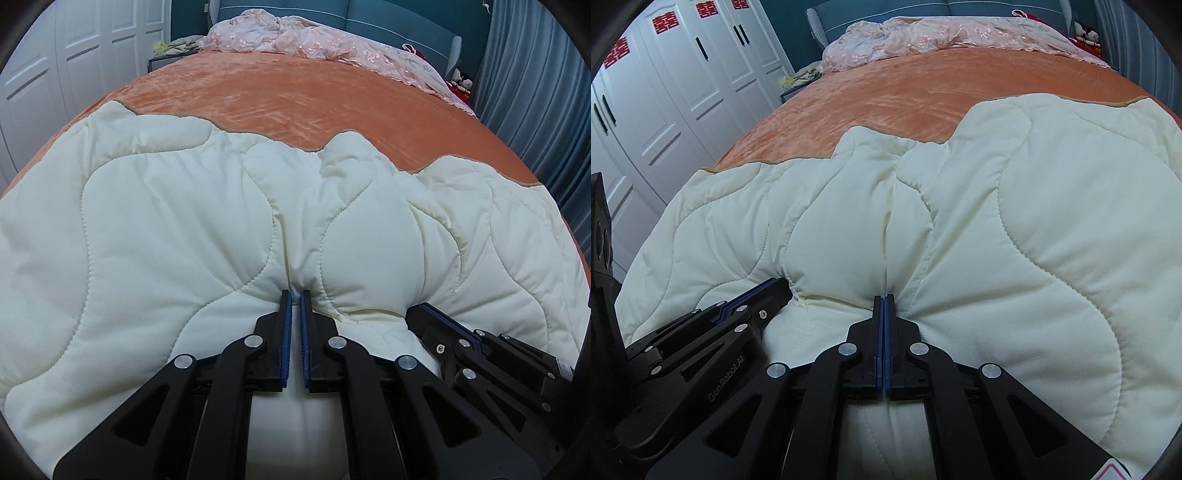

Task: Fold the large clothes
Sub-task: 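Release the jacket with both tools and pull them back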

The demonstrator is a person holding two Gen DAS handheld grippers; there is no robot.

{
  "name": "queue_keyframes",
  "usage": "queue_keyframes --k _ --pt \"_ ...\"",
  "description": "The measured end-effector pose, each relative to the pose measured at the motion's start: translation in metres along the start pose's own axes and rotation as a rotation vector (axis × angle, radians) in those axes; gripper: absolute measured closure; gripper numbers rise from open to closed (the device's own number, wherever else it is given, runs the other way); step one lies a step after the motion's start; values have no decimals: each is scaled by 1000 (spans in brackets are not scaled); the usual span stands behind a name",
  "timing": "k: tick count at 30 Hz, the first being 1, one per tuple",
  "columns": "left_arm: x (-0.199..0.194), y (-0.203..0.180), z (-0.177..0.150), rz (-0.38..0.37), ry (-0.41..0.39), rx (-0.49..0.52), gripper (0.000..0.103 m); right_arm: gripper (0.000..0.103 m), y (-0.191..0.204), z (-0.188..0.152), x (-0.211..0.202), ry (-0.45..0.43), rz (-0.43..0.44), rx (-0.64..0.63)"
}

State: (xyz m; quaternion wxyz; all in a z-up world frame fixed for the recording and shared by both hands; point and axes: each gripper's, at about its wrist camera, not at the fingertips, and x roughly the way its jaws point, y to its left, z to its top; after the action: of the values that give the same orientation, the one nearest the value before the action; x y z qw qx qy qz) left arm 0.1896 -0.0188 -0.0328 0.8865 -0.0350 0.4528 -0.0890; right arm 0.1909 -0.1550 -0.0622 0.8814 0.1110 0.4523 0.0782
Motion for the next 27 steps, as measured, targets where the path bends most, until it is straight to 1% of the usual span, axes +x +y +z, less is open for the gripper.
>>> queue_keyframes --k 17,25,27 --pt "7 1 -1 -2 -41 -2 100 103 -4 -8 -1 -52 14 3" --pt "2 -3 -2 5 -38 5 100 103 -3 -8 -3 -61 14 5" --pt "-4 -2 -1 0 -29 8 100 103 0 -6 -8 -48 -3 -2"
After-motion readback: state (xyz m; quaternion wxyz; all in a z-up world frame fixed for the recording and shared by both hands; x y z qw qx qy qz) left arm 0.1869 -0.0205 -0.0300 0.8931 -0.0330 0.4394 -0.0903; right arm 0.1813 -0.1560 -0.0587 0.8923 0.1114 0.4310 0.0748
